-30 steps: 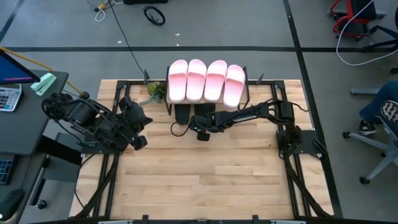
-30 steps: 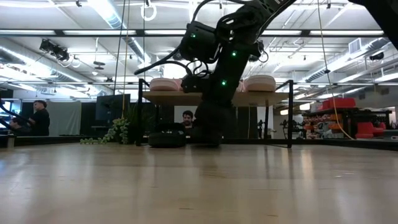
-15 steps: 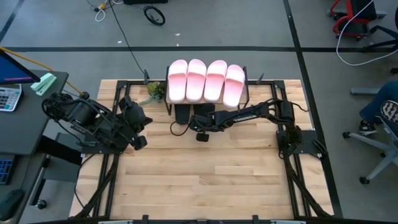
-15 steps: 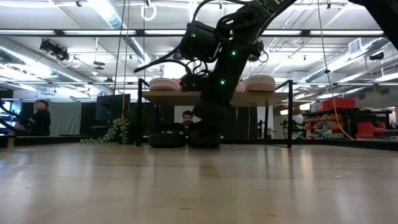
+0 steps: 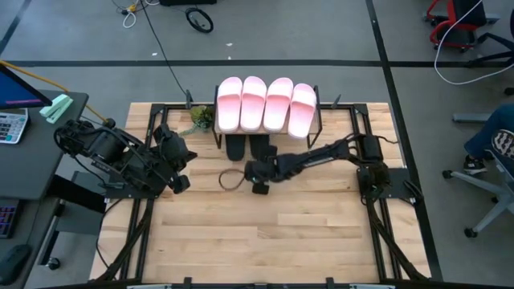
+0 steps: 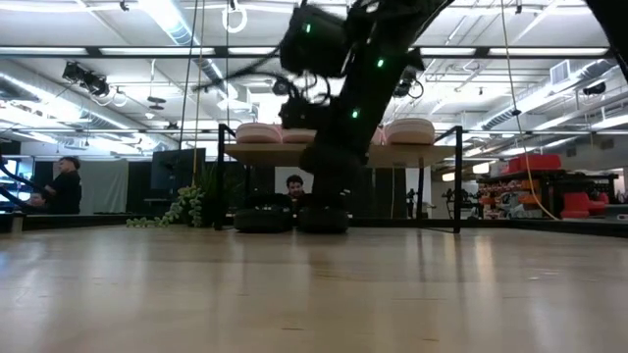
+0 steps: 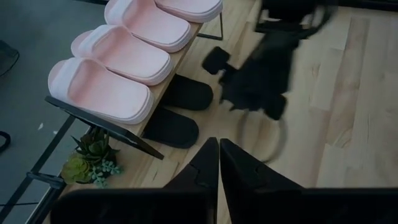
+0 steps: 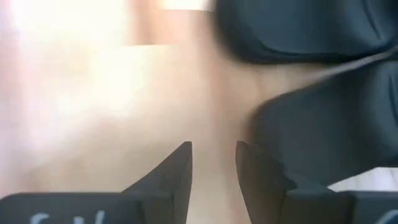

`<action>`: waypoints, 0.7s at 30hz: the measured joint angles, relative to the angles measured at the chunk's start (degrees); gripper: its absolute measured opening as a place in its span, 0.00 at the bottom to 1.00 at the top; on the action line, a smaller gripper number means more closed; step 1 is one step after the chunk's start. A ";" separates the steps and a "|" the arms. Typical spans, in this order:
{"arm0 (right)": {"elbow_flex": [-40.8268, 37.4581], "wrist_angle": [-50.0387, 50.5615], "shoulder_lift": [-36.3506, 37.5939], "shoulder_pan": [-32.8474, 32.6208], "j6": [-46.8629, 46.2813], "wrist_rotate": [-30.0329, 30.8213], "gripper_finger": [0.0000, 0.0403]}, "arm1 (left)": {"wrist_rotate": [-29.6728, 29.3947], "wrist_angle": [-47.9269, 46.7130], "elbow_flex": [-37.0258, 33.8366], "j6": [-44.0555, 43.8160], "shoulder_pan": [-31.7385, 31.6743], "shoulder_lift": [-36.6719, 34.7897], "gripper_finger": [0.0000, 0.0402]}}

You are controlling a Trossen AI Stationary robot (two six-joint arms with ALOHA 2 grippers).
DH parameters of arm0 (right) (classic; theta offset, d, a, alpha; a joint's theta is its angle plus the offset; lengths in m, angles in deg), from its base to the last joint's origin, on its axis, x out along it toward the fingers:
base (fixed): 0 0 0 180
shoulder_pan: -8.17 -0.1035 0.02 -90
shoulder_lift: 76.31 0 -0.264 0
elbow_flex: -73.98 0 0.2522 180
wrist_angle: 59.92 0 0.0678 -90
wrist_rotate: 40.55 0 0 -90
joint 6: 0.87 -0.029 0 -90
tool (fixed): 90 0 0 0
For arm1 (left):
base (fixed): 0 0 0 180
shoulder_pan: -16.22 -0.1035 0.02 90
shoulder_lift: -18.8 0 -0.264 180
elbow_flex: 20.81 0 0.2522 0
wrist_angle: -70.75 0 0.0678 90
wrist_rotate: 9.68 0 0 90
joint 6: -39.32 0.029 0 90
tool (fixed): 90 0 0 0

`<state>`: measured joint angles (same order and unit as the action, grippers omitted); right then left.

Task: Pick and place slides into the shelf
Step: Return to Home Position

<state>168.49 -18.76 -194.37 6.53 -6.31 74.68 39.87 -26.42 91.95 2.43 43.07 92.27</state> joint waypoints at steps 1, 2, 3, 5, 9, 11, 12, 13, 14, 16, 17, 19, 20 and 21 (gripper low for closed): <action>0.00 0.15 0.29 -1.22 -0.02 0.21 0.31 | 0.00 0.01 0.00 0.00 0.00 0.00 0.05; 0.00 0.64 1.01 -2.38 -0.06 0.49 0.31 | 0.00 0.02 0.00 0.00 0.00 0.00 0.04; -0.02 1.37 1.73 -3.57 -0.22 0.91 0.30 | 0.00 0.01 0.00 0.00 0.00 0.00 0.03; -0.02 2.70 4.08 -6.13 -0.99 1.36 0.29 | 0.00 0.06 0.00 0.00 0.00 0.00 0.02; -0.02 5.75 11.17 -11.57 -3.51 1.39 0.28 | 0.02 0.29 0.00 -2.34 0.00 0.00 0.02; -0.02 7.74 15.47 -14.18 -4.50 0.75 0.27 | 0.07 0.31 0.00 -3.55 0.00 -0.01 0.04; -0.02 8.70 17.70 -15.43 -5.03 0.14 0.27 | 0.08 0.39 0.00 -4.20 0.00 -0.02 0.05; -0.02 9.26 20.01 -16.59 -5.21 -0.27 0.27 | 0.08 0.48 0.00 -4.41 0.00 -0.02 0.06; -0.02 9.66 22.24 -17.73 -5.38 -0.29 0.28 | 0.08 0.48 0.00 -3.97 0.00 -0.02 0.07; -0.02 10.01 26.90 -20.04 -6.26 -0.28 0.28 | 0.07 0.39 0.00 -2.69 0.00 -0.02 0.09; -0.02 9.93 29.26 -21.15 -7.79 -0.36 0.28 | 0.07 0.41 0.00 -2.67 0.00 -0.02 0.09; 0.00 10.40 33.76 -23.37 -10.39 -0.31 0.28 | 0.06 0.71 0.00 -2.48 0.01 -0.14 0.10; 0.02 10.99 35.79 -24.46 -11.93 -0.44 0.27 | 0.08 0.61 -0.05 -2.68 0.02 -0.55 0.11; 0.02 12.02 37.78 -25.48 -13.32 -0.32 0.27 | 0.09 0.48 -0.07 -3.20 0.31 -1.09 0.11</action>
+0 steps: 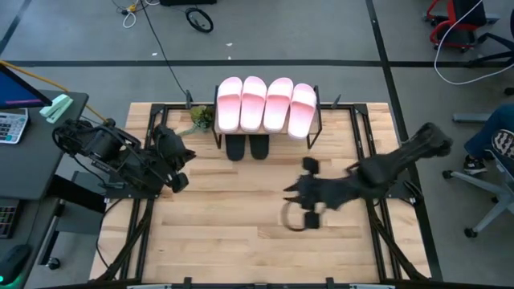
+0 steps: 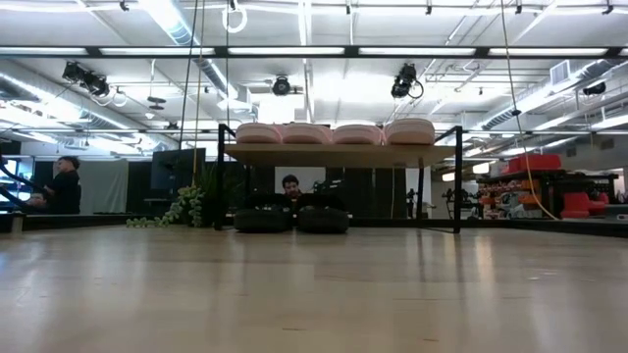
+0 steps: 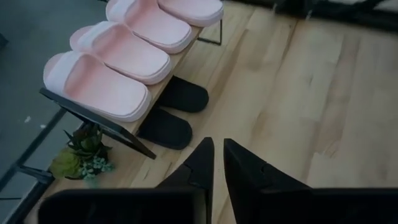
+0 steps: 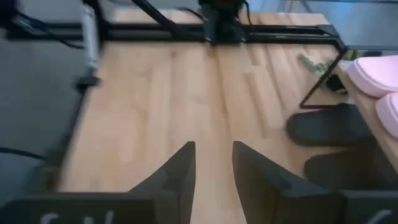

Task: Pick and place slides into the shelf
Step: Return to Home Position

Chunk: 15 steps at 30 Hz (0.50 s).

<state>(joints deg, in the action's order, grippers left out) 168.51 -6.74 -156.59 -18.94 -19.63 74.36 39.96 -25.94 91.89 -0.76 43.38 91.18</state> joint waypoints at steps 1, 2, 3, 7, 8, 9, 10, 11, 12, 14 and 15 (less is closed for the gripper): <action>-0.18 0.94 1.92 -1.16 -1.01 0.26 0.27 | -0.08 0.03 0.00 -0.69 0.54 -0.78 0.11; -0.73 1.86 3.86 -2.33 -1.76 0.77 0.27 | -0.11 0.01 0.00 -1.41 1.33 -1.77 0.10; -1.59 2.74 5.58 -3.75 -2.22 2.04 0.28 | -0.15 -0.05 0.00 -1.73 2.22 -2.68 0.10; -9.31 2.60 12.33 -9.60 -5.63 11.62 0.28 | -4.13 0.18 -0.79 -3.67 6.56 -6.37 0.08; -12.36 2.30 14.02 -11.07 -6.88 13.86 0.28 | -5.51 0.19 -1.66 -4.35 7.99 -7.48 0.08; -15.69 1.28 15.73 -12.55 -8.40 15.81 0.28 | -7.02 0.35 -2.89 -4.61 9.38 -8.72 0.07; -19.39 -0.45 17.52 -14.20 -10.13 17.50 0.27 | -8.60 0.69 -4.48 -4.70 10.59 -9.96 0.07; -23.45 -2.53 19.38 -15.60 -11.81 18.97 0.27 | -10.37 1.42 -6.76 -4.89 11.70 -11.39 0.06; -27.36 -5.26 21.16 -16.81 -13.39 20.19 0.27 | -12.01 2.33 -9.23 -5.79 12.57 -12.89 0.06; -35.40 -12.45 25.06 -18.78 -14.57 21.83 0.28 | -14.61 4.67 -15.69 -7.68 13.80 -16.28 0.06; -39.24 -16.26 26.96 -19.48 -14.46 22.13 0.28 | -15.41 5.86 -19.30 -8.96 14.03 -18.24 0.06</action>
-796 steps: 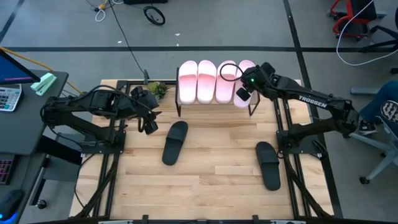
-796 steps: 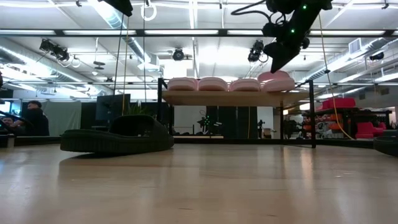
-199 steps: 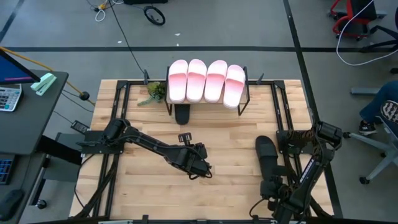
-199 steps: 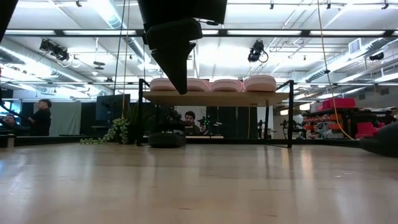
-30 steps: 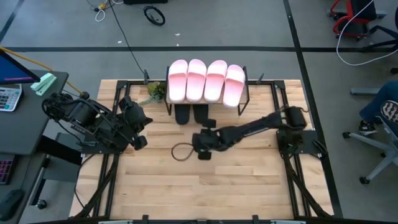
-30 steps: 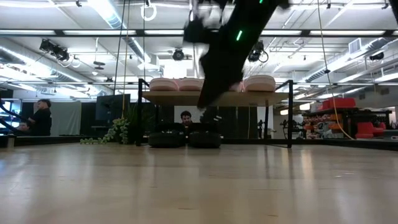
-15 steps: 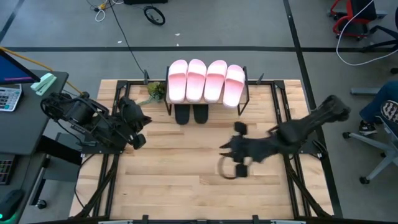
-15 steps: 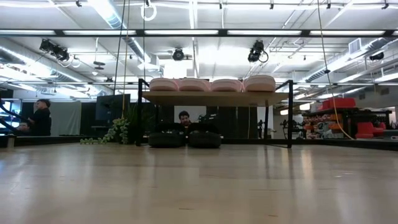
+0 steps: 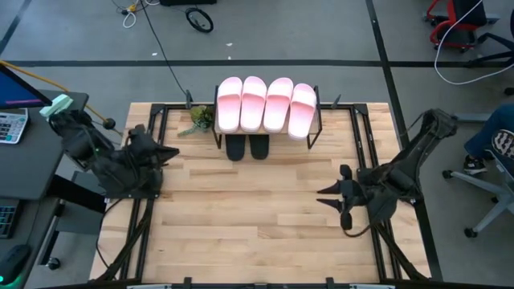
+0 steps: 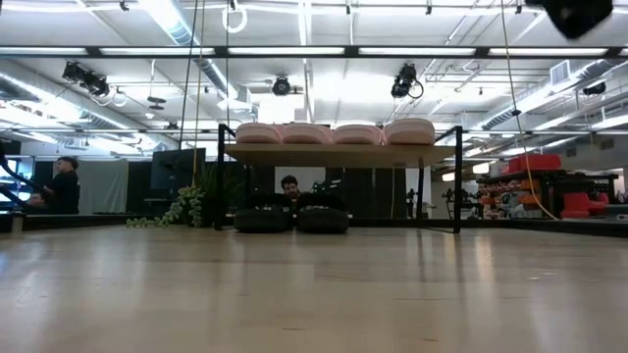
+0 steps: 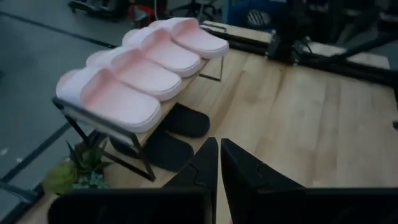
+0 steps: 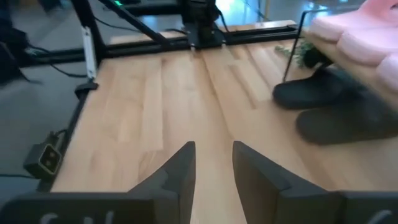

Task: Pick and place slides into the shelf
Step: Return to Home Position

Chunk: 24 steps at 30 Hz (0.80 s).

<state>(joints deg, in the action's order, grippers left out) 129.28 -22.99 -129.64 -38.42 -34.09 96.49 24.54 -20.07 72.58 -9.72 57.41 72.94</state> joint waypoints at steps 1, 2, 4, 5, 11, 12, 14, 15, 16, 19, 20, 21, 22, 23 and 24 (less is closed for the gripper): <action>-3.32 -3.18 1.90 -0.47 0.79 -0.01 0.28 | -0.42 1.92 -3.61 -1.22 0.01 -2.01 0.06; -6.37 -6.25 3.93 -0.68 1.77 -0.09 0.28 | -0.62 4.15 -7.50 -2.11 -0.03 -4.13 0.06; -10.47 -11.51 8.20 -0.68 3.41 -1.43 0.28 | -0.63 10.05 -15.00 -2.98 0.02 -8.17 0.07; -11.94 -13.89 10.46 -0.68 4.67 -2.01 0.27 | -0.60 13.56 -18.71 -2.49 0.24 -10.09 0.07; -18.07 -25.68 19.34 -0.66 17.21 -9.16 0.28 | 0.17 33.18 -36.05 5.35 1.61 -22.03 0.10; -18.94 -28.28 19.83 -0.56 18.88 -10.78 0.28 | 1.00 35.39 -37.97 6.65 1.77 -23.99 0.10; -20.74 -33.55 19.92 0.00 20.81 -14.92 0.28 | 2.59 40.71 -41.45 9.12 1.84 -27.53 0.10; -21.66 -35.99 19.59 0.42 21.17 -17.48 0.27 | 3.19 43.79 -43.14 10.29 1.84 -28.85 0.09; -22.49 -37.65 19.17 0.87 21.12 -20.01 0.27 | 4.03 47.39 -44.94 12.00 1.84 -30.00 0.09; -24.63 -40.80 17.15 2.42 18.92 -24.61 0.27 | 10.05 56.37 -49.88 20.23 1.81 -32.26 0.07; -25.47 -42.22 16.49 2.96 18.20 -24.80 0.27 | 12.45 58.91 -51.23 22.45 1.84 -32.81 0.07; -26.08 -43.89 15.86 3.60 17.90 -24.79 0.27 | 13.92 61.61 -52.67 23.89 1.86 -33.31 0.07; -26.53 -45.65 15.14 4.33 17.88 -24.79 0.27 | 14.75 63.96 -54.08 24.43 1.84 -33.77 0.06; -26.78 -46.41 14.72 5.04 17.89 -25.11 0.27 | 15.41 65.53 -55.39 24.89 1.84 -34.25 0.06; -26.91 -46.53 14.53 5.69 17.88 -25.83 0.27 | 15.72 66.63 -56.53 25.47 1.84 -34.67 0.06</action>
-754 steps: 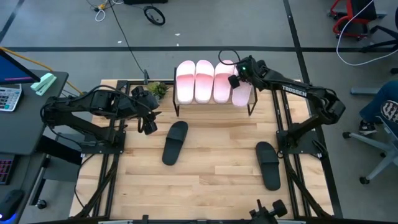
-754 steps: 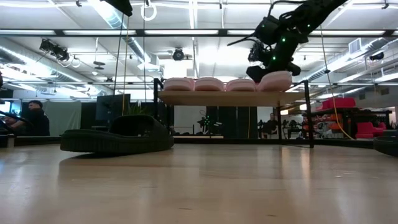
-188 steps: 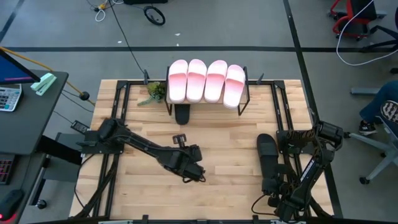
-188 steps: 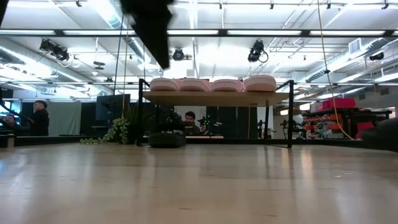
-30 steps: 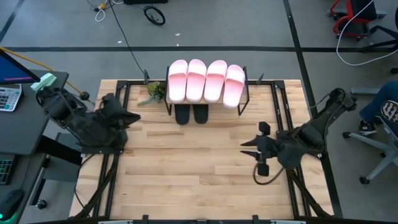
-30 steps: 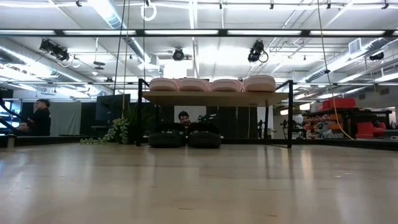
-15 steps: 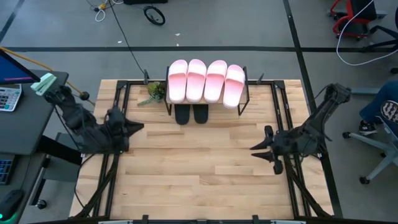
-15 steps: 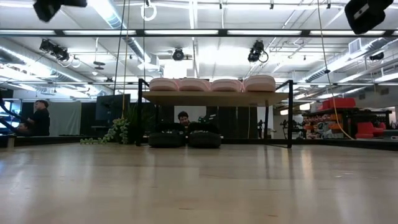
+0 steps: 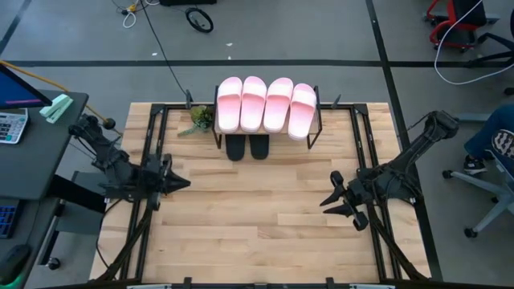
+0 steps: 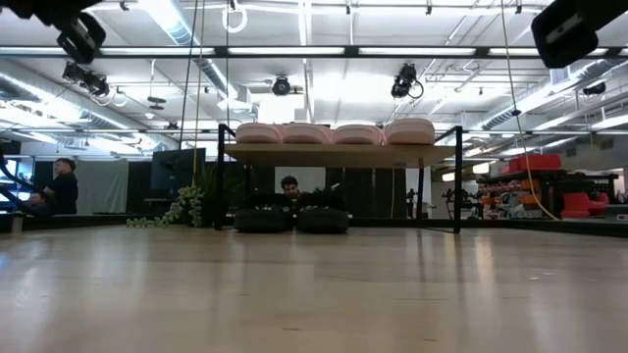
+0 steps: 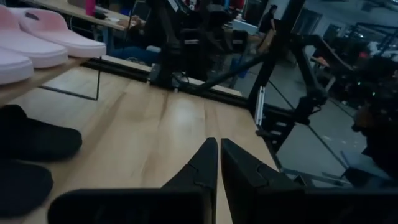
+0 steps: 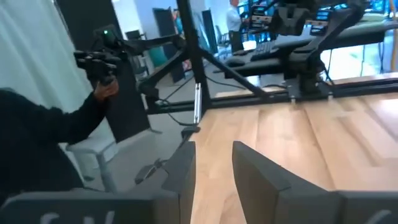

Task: Pick and place slides into the shelf
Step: Return to Home Position

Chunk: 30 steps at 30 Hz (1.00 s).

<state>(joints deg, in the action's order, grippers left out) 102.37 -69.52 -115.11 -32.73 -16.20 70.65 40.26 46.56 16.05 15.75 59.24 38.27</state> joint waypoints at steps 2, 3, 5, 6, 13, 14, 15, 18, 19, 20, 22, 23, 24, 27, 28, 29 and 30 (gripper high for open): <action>-0.02 -0.11 -0.09 1.16 0.28 -2.75 0.27 | 0.28 0.98 -1.78 0.21 -0.02 -0.72 0.06; -0.02 -0.15 0.24 1.65 1.16 -4.18 0.27 | 0.29 0.80 -2.50 0.22 -0.02 -1.17 0.06; -0.01 -0.58 1.23 2.20 3.90 -6.36 0.27 | 0.29 0.68 -3.69 1.23 -0.04 -2.37 0.07; 0.01 -0.52 1.96 2.27 5.72 -6.96 0.27 | 0.29 0.67 -4.11 1.69 -0.11 -3.30 0.08; 0.01 0.60 3.92 3.71 7.62 -7.14 0.27 | 0.82 0.82 -6.64 4.45 -0.20 -10.99 0.10; 0.01 1.52 3.90 3.97 7.67 -7.17 0.27 | 0.95 0.68 -6.93 5.08 -0.22 -11.67 0.10; 0.01 2.15 3.88 4.44 7.80 -7.22 0.27 | 0.94 0.73 -7.22 5.93 -0.42 -12.39 0.10; 0.01 2.41 4.08 7.51 8.41 -6.70 0.27 | 0.89 1.88 -7.61 7.61 -1.55 -14.30 0.10; 0.01 2.45 4.08 9.02 8.56 -6.71 0.27 | 0.88 2.11 -7.61 8.23 -1.95 -14.80 0.09; 0.01 2.61 4.07 10.60 8.53 -6.77 0.27 | 0.90 2.21 -7.62 9.07 -2.31 -15.21 0.09; 0.01 3.27 4.04 14.08 7.90 -7.05 0.27 | 0.92 2.33 -7.64 10.31 -3.07 -15.88 0.08; 0.01 3.64 4.04 15.89 7.43 -7.85 0.27 | 0.90 2.33 -7.64 10.63 -3.42 -16.12 0.08; -0.03 3.72 4.04 17.71 6.56 -8.84 0.27 | 0.90 2.31 -7.64 10.76 -3.78 -16.32 0.07; -0.98 2.84 4.06 22.46 3.04 -10.48 0.27 | 0.88 2.36 -7.64 9.37 -5.09 -16.64 0.07; -1.61 2.36 4.04 23.66 2.21 -10.51 0.27 | 0.90 2.28 -7.64 9.20 -5.53 -16.62 0.07; -2.39 1.60 4.01 24.57 1.81 -10.51 0.27 | 0.90 2.16 -7.64 9.28 -5.97 -16.62 0.08; -3.27 0.46 4.03 25.23 1.66 -10.50 0.27 | 0.78 2.08 -7.64 9.58 -6.43 -16.62 0.08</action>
<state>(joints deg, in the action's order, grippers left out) 99.10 -69.06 -111.08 -7.50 -14.55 60.15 41.04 48.64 8.41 25.34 52.81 21.65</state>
